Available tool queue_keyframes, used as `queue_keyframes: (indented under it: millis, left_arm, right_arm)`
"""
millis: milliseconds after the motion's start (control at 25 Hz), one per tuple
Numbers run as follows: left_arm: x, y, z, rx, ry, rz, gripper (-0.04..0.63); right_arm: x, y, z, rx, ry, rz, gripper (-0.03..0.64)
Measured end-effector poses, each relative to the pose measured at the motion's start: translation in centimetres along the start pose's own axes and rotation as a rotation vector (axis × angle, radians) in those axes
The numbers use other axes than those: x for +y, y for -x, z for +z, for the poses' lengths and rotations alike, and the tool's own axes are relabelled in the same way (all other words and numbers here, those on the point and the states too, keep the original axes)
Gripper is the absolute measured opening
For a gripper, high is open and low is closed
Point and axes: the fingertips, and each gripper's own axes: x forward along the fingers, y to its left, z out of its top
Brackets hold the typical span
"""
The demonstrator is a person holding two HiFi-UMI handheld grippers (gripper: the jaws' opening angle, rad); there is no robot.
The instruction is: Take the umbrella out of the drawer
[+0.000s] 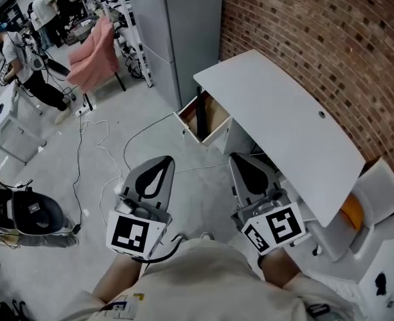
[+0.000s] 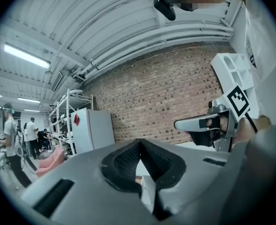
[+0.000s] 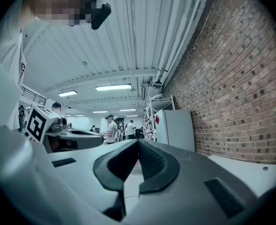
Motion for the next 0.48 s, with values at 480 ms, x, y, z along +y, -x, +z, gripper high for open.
queue_keyframes:
  millis: [480]
  left_arm:
    - [-0.7,-0.9,-1.2,0.014,-0.018,0.043,0.008]
  right_arm:
    - [-1.8,0.2,-0.9,-0.015,0.003,0.023,0.008]
